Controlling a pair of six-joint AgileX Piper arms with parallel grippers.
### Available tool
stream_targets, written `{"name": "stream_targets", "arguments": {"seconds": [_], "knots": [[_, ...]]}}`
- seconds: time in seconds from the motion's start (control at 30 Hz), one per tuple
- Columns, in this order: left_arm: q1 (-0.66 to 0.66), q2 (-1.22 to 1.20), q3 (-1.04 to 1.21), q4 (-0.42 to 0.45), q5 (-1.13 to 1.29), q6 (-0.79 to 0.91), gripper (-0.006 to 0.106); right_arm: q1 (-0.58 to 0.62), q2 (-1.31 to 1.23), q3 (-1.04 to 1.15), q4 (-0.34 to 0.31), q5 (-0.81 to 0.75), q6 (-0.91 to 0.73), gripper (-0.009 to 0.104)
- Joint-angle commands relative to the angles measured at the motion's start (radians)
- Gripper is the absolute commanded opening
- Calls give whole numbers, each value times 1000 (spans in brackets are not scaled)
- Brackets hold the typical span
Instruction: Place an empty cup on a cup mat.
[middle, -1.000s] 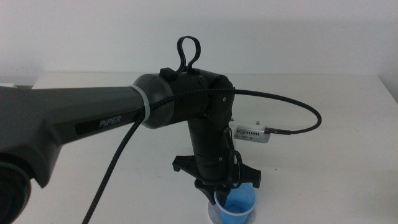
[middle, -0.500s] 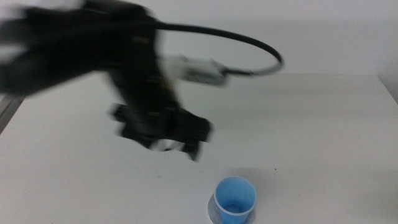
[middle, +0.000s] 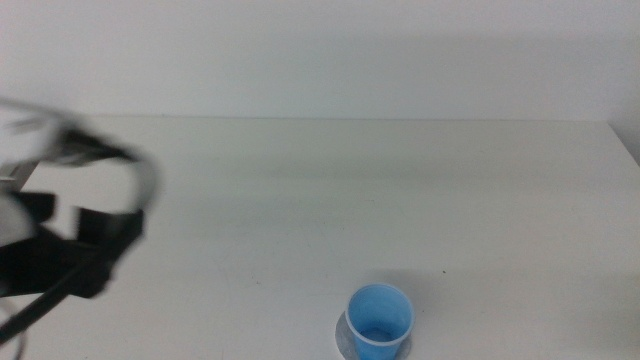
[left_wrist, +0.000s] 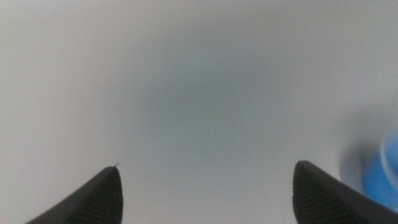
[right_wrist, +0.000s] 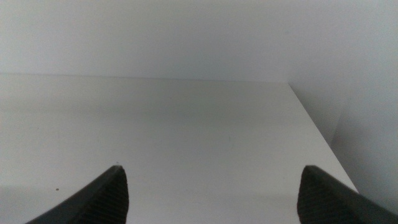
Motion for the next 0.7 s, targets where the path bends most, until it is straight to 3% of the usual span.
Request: {"name": "stream_targets", "arguments": {"seconds": [0.0, 0.13, 0.37, 0.6, 0.67], "knots": [[71, -114, 128, 57, -250, -22, 94, 2, -5, 3, -5, -7, -4, 93], [269, -296, 357, 58, -578, 42, 94, 2, -5, 3, -5, -7, -4, 93], [512, -550, 632, 46, -784, -7, 94, 2, -5, 3, -5, -7, -4, 93], [555, -714, 716, 42, -829, -9, 94, 2, -5, 3, -5, -7, -4, 93], [555, -723, 716, -23, -811, 31, 94, 2, -5, 3, -5, -7, -4, 93]]}}
